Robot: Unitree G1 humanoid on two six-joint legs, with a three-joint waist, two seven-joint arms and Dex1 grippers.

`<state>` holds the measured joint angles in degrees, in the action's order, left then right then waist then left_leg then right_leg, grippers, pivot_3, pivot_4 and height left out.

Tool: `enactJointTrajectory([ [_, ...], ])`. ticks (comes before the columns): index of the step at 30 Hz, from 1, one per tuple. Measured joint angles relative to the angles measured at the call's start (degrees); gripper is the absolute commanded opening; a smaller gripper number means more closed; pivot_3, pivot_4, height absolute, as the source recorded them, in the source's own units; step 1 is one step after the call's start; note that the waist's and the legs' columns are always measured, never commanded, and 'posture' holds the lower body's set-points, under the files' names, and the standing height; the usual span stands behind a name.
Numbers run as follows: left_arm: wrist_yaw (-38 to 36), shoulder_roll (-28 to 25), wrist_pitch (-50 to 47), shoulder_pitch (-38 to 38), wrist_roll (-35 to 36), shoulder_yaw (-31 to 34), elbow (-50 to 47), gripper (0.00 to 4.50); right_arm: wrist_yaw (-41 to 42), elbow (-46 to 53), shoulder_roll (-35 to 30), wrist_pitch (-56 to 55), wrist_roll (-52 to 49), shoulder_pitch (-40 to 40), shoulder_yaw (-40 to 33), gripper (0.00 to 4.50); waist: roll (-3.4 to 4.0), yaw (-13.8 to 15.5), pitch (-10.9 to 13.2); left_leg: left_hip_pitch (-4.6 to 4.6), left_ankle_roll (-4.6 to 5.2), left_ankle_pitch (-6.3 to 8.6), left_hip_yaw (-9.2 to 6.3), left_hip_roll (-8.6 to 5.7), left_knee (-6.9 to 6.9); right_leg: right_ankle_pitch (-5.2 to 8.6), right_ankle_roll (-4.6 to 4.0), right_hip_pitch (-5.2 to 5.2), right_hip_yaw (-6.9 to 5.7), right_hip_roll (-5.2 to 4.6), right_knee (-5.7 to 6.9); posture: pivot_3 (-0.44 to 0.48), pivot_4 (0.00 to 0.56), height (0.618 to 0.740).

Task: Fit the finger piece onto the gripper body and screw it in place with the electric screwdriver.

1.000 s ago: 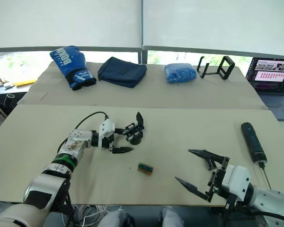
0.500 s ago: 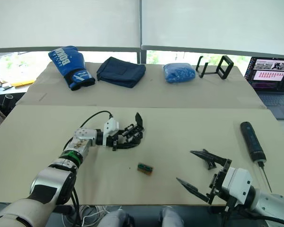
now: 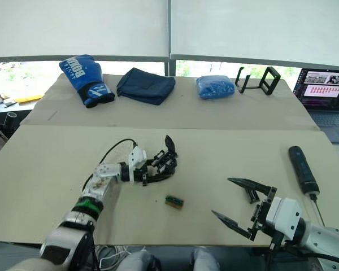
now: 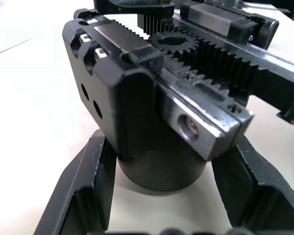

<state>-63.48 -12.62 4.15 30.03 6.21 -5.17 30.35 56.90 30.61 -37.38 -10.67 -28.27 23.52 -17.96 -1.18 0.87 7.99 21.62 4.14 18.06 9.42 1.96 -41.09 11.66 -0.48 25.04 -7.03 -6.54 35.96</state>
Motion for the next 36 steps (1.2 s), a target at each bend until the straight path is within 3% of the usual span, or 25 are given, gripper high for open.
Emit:
enactJointTrajectory([
  [4,9.5,1.4,-11.8,-5.4,-1.8,-2.1,-13.5,2.29,-0.1,-0.1,0.7,0.0,0.1,0.2,0.5,4.5,0.0,0.2,0.0,0.0,0.0,0.0,-0.04,0.0,0.01,0.0,0.01,-0.01,0.01,0.0,0.01,0.0,0.15,0.74],
  [8,14.9,1.4,-16.9,-6.9,-4.1,-4.4,-19.4,2.29,-0.5,0.1,1.1,0.0,0.6,0.6,1.3,4.5,0.0,0.2,0.0,-0.02,-0.01,0.0,-0.04,0.0,0.04,0.01,0.02,0.0,0.0,0.0,0.03,0.0,0.15,0.74],
  [14,20.1,1.6,-16.3,-7.5,-5.8,-6.0,-20.3,2.29,-1.0,0.6,1.3,0.0,1.0,0.8,1.8,4.5,0.0,0.2,0.0,-0.07,-0.03,-0.01,-0.03,0.01,0.05,0.0,0.01,-0.01,0.0,-0.02,0.04,0.0,0.15,0.74],
  [21,21.0,2.0,-14.2,-7.7,-4.3,-6.0,-18.3,2.29,-1.9,1.5,1.0,0.3,1.0,0.6,1.8,4.5,0.01,0.3,0.0,-0.2,-0.03,0.0,-0.03,0.01,0.07,0.0,0.01,-0.1,0.01,-0.08,0.03,0.0,0.15,0.74],
  [26,20.0,1.0,-14.4,-8.5,-1.9,-5.7,-18.7,4.48,-1.9,1.5,0.9,0.6,1.0,0.4,1.8,4.5,0.06,0.2,0.0,-0.25,-0.04,-0.01,-0.02,0.01,0.13,0.01,0.0,-0.11,0.01,-0.06,0.03,0.0,0.15,0.74],
  [31,17.1,-1.4,-13.8,-8.3,0.5,-5.2,-17.9,4.48,-1.9,1.5,0.9,0.6,1.0,0.3,1.8,4.5,0.06,-0.1,0.0,-0.28,-0.06,-0.02,-0.02,0.03,0.14,0.01,0.0,-0.11,0.01,-0.05,0.05,0.0,0.15,0.74],
  [36,11.7,-6.3,-7.6,-4.9,0.9,-4.4,-11.1,4.48,-2.1,1.5,0.9,0.7,0.9,0.3,1.8,4.5,0.07,-0.1,0.0,-0.29,-0.1,-0.04,-0.02,0.04,0.15,0.01,-0.01,-0.11,0.0,-0.04,0.06,0.0,0.15,0.74],
])
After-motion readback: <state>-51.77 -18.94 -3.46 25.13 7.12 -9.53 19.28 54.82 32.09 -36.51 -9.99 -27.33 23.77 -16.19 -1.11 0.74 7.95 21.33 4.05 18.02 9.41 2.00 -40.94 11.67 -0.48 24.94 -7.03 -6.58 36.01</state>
